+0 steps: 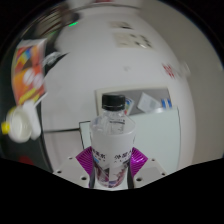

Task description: Pour water

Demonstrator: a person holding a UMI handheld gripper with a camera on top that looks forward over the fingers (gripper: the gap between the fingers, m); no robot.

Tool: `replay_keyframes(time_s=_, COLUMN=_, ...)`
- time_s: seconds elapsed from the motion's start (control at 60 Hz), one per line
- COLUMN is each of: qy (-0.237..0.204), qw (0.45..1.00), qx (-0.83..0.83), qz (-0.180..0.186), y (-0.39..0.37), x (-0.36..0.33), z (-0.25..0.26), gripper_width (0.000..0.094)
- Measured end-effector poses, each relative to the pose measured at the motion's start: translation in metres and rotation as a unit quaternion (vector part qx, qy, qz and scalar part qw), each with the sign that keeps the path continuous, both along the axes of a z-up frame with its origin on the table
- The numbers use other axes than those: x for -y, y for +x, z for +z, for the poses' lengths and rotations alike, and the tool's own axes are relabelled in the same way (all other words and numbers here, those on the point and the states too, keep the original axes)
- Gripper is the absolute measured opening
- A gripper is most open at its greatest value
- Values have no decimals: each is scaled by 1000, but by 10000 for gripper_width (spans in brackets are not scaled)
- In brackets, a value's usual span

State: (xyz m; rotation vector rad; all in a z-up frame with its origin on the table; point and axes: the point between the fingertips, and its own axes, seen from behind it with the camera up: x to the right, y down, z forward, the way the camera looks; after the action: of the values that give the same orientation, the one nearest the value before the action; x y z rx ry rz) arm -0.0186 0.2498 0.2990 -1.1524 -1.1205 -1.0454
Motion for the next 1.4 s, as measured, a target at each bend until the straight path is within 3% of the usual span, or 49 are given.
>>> replay_keyframes(time_s=0.083, qy=-27, qw=983, qx=-179, qz=-14, y=12, x=8, z=17, gripper_width=424)
replay_keyframes(time_s=0.183, qy=-83, qw=927, qx=-366, qz=-18, y=30, x=12, z=11, gripper_width=424)
replay_keyframes(time_s=0.283, qy=-135, qw=864, qx=-483, qz=-31, y=46, x=15, z=-26, gripper_width=425)
replay_keyframes(time_s=0.55, qy=-212, qw=763, qx=-604, qz=-88, y=65, x=11, z=-169, gripper_width=423)
replay_keyframes(time_s=0.817, qy=-236, qw=738, qx=-621, qz=-120, y=65, x=13, z=-249, gripper_width=434)
replay_keyframes(time_s=0.95, qy=-211, qw=749, qx=-620, qz=-103, y=66, x=14, z=-246, gripper_width=438)
replay_keyframes(time_s=1.1, qy=-214, qw=751, qx=-616, qz=-109, y=65, x=17, z=-247, gripper_width=593)
replay_keyframes(time_s=1.183, qy=-230, qw=752, qx=-603, qz=-133, y=69, x=26, z=-252, gripper_width=862)
replay_keyframes(time_s=1.217, qy=-231, qw=752, qx=-600, qz=-144, y=72, x=30, z=-252, gripper_width=818)
replay_keyframes(time_s=1.4, qy=-220, qw=757, qx=-596, qz=-152, y=69, x=71, z=-216, gripper_width=841)
